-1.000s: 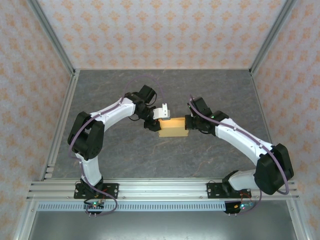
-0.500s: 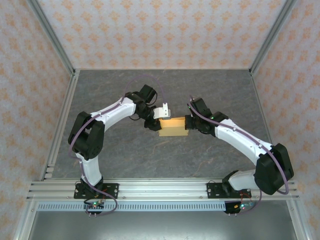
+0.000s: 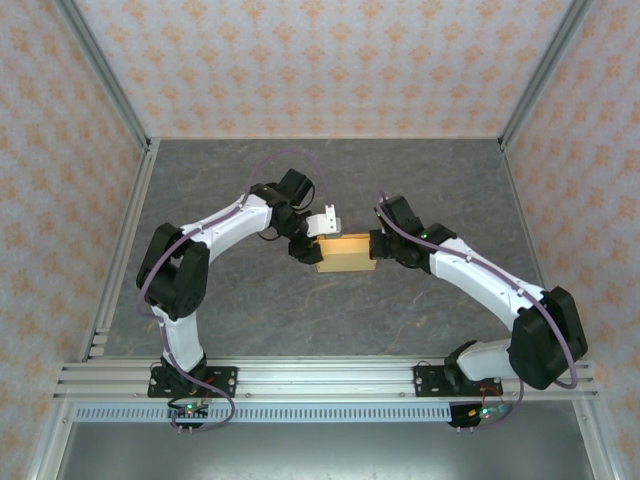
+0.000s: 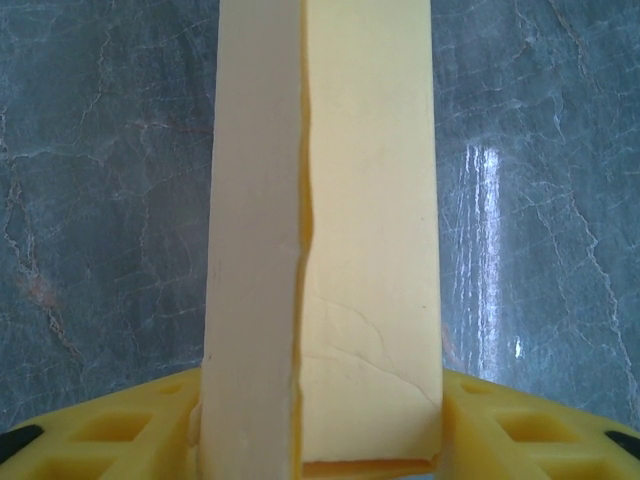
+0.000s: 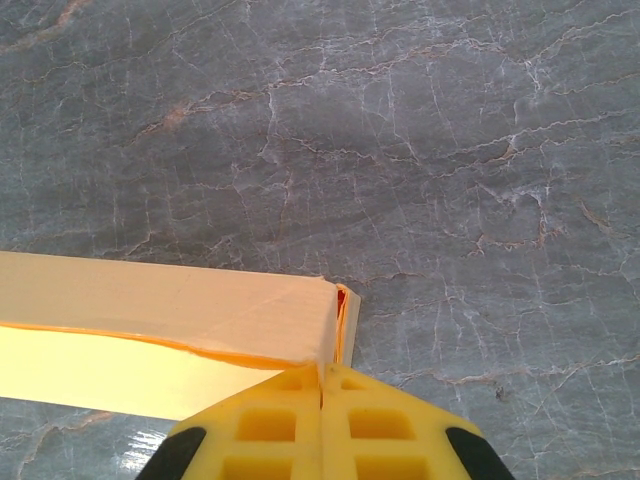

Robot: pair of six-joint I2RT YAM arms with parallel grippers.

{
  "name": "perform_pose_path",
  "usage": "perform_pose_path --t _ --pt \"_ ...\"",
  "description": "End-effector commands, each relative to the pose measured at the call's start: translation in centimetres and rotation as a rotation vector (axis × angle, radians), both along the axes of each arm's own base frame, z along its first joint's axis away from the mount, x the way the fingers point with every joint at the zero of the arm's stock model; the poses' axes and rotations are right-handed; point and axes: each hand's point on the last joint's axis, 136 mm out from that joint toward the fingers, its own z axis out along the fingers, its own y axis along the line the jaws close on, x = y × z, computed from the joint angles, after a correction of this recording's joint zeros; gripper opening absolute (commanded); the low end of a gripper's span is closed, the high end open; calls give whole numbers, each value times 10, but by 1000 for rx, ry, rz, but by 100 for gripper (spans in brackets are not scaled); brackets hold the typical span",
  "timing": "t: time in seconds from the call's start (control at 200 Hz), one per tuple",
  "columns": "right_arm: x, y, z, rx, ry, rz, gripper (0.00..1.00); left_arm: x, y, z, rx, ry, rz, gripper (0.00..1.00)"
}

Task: Fold the paper box

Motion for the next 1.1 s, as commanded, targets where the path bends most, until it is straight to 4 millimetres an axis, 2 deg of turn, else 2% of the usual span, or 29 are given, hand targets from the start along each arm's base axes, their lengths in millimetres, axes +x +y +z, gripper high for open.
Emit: perform_pose_path --t 0.0,0.175,0.45,0.53,0.575,0.641,0.901,1.021,1.091 --pt "-9 -7 -4 -38 12 5 3 1 4 12 9 -14 21 61" --pt "-9 -8 -4 -39 12 6 3 2 8 16 3 -8 45 67" --pt "-9 -8 -2 -39 9 6 3 0 12 40 -79 -33 96 69" --pt "-9 -7 -2 -39 9 6 3 1 16 46 -87 -42 140 69" --pt "-9 -8 -1 -40 8 6 3 2 18 49 -87 -41 174 74" --pt "-9 -7 -1 -36 8 6 3 4 20 52 -99 -34 242 75" --pt "-8 -7 0 -41 7 6 3 3 23 51 -155 15 506 63" --pt "-7 -6 0 -39 6 8 3 -3 18 45 -115 14 529 59" --pt "-7 -5 0 -34 6 9 3 -4 14 42 -99 16 527 53"
